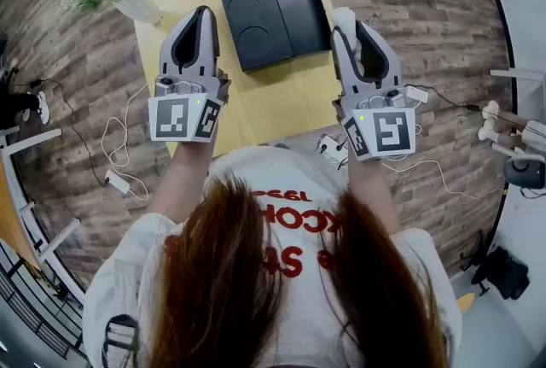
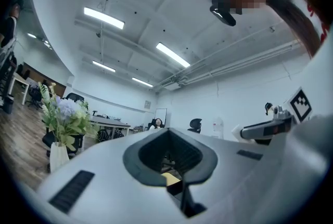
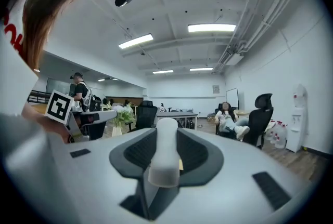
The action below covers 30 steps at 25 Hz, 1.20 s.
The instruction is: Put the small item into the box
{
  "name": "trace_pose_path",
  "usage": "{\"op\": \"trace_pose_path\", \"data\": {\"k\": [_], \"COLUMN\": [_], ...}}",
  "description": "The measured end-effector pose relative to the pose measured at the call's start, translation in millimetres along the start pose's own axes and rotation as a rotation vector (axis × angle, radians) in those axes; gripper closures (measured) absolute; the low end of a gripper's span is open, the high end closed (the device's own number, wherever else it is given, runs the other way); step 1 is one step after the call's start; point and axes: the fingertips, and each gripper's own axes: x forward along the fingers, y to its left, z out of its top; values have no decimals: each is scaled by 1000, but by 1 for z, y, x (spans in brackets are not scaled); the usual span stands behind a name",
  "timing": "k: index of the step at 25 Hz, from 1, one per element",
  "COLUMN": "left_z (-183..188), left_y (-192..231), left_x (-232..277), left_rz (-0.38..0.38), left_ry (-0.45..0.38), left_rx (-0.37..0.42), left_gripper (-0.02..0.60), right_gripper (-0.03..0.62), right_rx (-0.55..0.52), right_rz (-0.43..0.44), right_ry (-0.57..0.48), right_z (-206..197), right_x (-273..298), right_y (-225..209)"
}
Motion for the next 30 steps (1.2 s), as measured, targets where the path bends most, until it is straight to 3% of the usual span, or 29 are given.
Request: {"op": "trace_pose_path", "data": {"k": [8,17,22,30], "left_z": [-47,-77,-83,-73], "left_y": [5,19,20,16], "left_x": [4,2,-1,-6], "left_rz": [36,67,73,59], "left_ry": [96,166,185,167], "left_rx": [-4,19,20,36], "left_gripper": [575,575,575,575], "right_gripper": [471,468,461,450], "right_rx": [109,62,49,56], "right_rz": [29,23,2,3], "right_ry": [216,394,456,454], "right_z": [-105,-192,-216,-208], "right_x": [42,59,59,56], "right_y": [-15,-27,-30,-33]}}
